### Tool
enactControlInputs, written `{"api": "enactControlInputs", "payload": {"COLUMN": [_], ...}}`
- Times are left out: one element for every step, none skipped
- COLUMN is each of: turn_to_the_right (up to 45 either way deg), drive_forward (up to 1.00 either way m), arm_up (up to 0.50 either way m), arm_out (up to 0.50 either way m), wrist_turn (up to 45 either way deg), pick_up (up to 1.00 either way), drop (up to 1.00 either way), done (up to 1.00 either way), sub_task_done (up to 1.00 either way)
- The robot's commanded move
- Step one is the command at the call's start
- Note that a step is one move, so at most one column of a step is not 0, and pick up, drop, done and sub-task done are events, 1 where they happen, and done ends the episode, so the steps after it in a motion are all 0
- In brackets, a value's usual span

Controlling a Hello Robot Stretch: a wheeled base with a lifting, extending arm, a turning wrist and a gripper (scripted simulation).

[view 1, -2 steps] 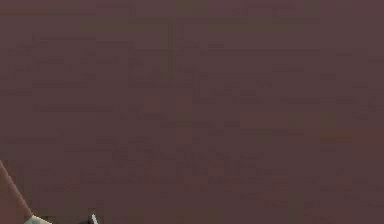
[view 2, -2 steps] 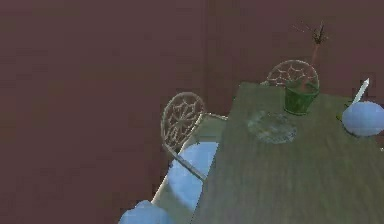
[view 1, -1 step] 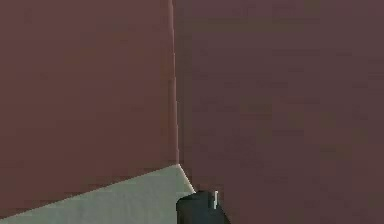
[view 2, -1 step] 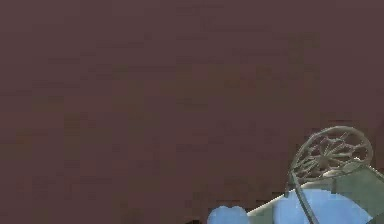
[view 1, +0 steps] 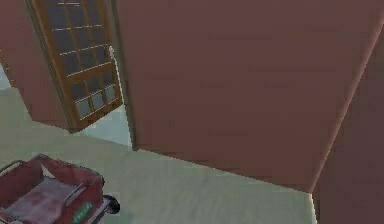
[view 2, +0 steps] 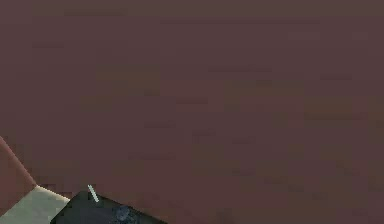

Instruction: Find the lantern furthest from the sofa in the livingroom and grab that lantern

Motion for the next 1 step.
{"api": "enactControlInputs", "payload": {"turn_to_the_right": [-21.0], "drive_forward": [0.0], "arm_up": [0.0], "arm_out": [0.0], "wrist_turn": [0.0], "pick_up": [0.0], "drop": [0.0], "done": [0.0], "sub_task_done": [0.0]}}
